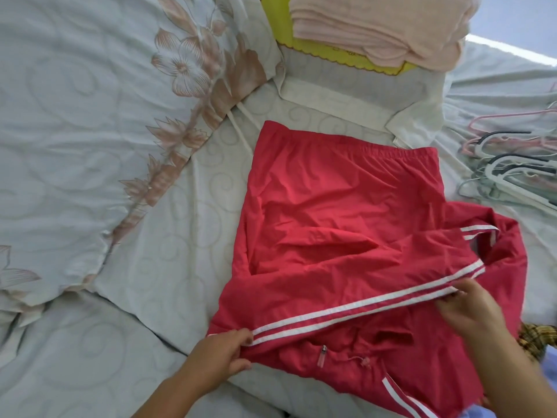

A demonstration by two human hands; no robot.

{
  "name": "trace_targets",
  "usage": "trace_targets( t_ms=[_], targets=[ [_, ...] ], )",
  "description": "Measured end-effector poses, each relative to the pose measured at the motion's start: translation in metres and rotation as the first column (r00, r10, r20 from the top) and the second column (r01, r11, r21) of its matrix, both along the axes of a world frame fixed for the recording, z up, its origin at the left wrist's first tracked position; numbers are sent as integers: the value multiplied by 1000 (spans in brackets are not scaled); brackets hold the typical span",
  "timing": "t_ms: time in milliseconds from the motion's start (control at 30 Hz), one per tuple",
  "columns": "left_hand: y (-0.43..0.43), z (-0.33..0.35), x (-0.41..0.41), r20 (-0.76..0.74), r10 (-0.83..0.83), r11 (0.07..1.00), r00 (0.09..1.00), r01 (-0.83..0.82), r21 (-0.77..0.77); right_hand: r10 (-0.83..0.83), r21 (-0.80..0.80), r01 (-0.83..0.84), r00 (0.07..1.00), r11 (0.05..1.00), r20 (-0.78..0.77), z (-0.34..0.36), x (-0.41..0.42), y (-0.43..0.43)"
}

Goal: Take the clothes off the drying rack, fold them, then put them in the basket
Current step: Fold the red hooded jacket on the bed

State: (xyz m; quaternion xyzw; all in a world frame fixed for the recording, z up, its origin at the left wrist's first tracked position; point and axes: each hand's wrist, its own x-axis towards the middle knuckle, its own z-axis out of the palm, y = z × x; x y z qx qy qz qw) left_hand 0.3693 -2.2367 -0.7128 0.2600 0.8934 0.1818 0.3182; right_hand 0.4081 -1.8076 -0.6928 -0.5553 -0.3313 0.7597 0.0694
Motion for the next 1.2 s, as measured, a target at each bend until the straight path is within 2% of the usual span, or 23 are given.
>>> trace_targets(
  t_ms=[33, 100, 133, 233, 300, 367, 433, 500, 567, 667, 733, 800, 867, 933, 967, 1033, 1100, 1133, 1200],
  targets=[
    [5, 2, -4, -19, -8, 1000, 1000, 9, 4, 3, -32, -2, 1000, 999, 31, -2, 3, -3],
    [17, 1, -14, -215, 48, 992, 975, -21, 127, 4, -73, 0, 998, 997, 55, 2, 1, -7],
    [23, 0, -18, -267, 40, 994, 963, -11, 112, -23, -80, 26, 999, 996, 49, 3, -2, -9],
    [27, -15, -23, -270, -102, 989, 957, 67, -134, -114, 7, 114, 990, 993, 85, -6, -10, -2],
    [15, -31, -17, -258, -92, 966, 962, 23, -259, -80, 73, 71, 989, 995, 128, -11, -13, -1],
    [9, -39, -11, -248, -67, 953, 966, -12, -303, -1, 87, -13, 987, 996, 159, -15, -14, -5],
    [17, -30, -17, -274, -9, 965, 962, -63, -253, 46, 67, -57, 986, 996, 158, -20, -17, -8],
    [29, -17, -36, -331, 183, 977, 926, -209, -43, 82, 47, -90, 984, 995, 156, -20, -21, -12],
    [46, -8, -74, -303, 445, 895, 843, -415, 161, 71, 41, -79, 984, 996, 164, -21, -24, -12],
    [73, -13, -147, -135, 705, 707, 697, -673, 216, 45, 8, -47, 990, 999, 132, -17, -26, -13],
    [94, -21, -189, -21, 767, 637, 642, -756, 153, 19, -41, -17, 999, 999, 47, -18, -26, -9],
    [110, -26, -215, 21, 770, 632, 638, -767, 113, -5, -51, 4, 1000, 999, -18, -15, -26, -6],
    [121, -19, -227, 38, 772, 623, 635, -767, 156, -21, -78, 15, 997, 997, -68, -5, -27, -3],
    [133, 1, -221, 31, 792, 578, 610, -766, 280, 25, -119, -38, 994, 992, -108, 6, -25, 1],
    [140, 14, -213, -11, 781, 586, 624, -727, 357, 44, -130, -62, 990, 990, -137, 13, -23, 3],
    [161, 41, -186, -159, 704, 666, 692, -566, 486, 87, -140, -112, 981, 984, -172, 29, -19, 6],
    [197, 57, -164, -293, 595, 752, 748, -390, 532, 124, -142, -148, 978, 979, -168, 44, -17, 8],
    [220, 59, -155, -328, 520, 812, 788, -338, 476, 128, -133, -151, 977, 980, -170, 51, -16, 10],
    [267, 46, -142, -280, 352, 933, 893, -311, 180, 121, -126, -147, 974, 981, -192, 56, -16, 17]
  ],
)
